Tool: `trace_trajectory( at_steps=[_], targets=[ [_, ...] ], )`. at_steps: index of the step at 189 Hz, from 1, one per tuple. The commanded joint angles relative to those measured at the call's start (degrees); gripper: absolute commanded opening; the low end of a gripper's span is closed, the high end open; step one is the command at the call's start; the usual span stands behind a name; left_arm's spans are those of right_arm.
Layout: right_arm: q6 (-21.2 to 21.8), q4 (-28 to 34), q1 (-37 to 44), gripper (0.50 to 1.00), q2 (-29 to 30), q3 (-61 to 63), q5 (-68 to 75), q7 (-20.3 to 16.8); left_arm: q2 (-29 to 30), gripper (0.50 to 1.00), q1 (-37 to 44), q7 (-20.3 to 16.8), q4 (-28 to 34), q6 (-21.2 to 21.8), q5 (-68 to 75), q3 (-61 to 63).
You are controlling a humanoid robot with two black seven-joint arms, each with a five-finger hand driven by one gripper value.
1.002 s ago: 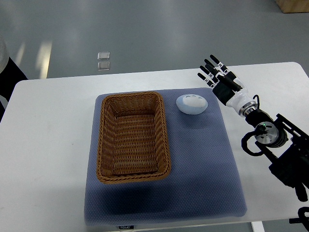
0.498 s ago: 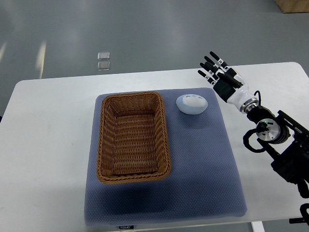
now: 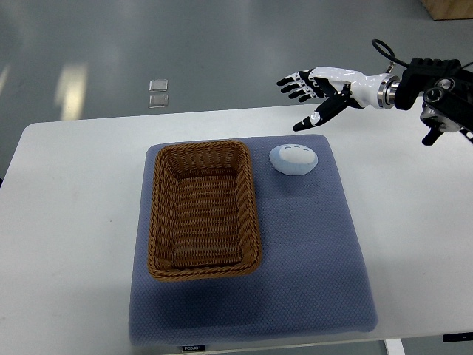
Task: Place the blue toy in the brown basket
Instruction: 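Lower the right hand onto the pale blue plush toy and grasp it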
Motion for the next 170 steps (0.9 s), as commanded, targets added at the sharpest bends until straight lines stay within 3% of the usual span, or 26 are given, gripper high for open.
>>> trace_trajectory(
  at_steps=[1, 36, 58, 129, 170],
  targets=[
    [0.11, -0.05, 6.84, 0.911, -0.16, -11.94, -1.52, -1.73, 0.00, 1.000, 0.00, 0.00, 0.09, -0.01, 0.00, -0.18],
    [-1.30, -0.05, 6.05, 0.911, 1.68, -15.10, -1.43, -2.26, 0.00, 1.000, 0.00, 0.00, 0.00, -0.01, 0.00, -0.27],
    [-6.22, -0.48, 3.07, 0.909, 3.18, -15.19, -1.78, -2.17, 0.00, 1.000, 0.00, 0.00, 0.09, -0.01, 0.00, -0.27],
    [-14.22, -2.07, -1.33, 0.901, 6.08, -15.80, -2.22, -2.17, 0.00, 1.000, 0.00, 0.00, 0.44, -0.01, 0.00, -0.44],
    [-17.38, -4.53, -3.00, 0.846, 8.01, -15.89, -2.49, -2.00, 0.00, 1.000, 0.00, 0.00, 0.44, -0.01, 0.00, -0.53]
  ],
)
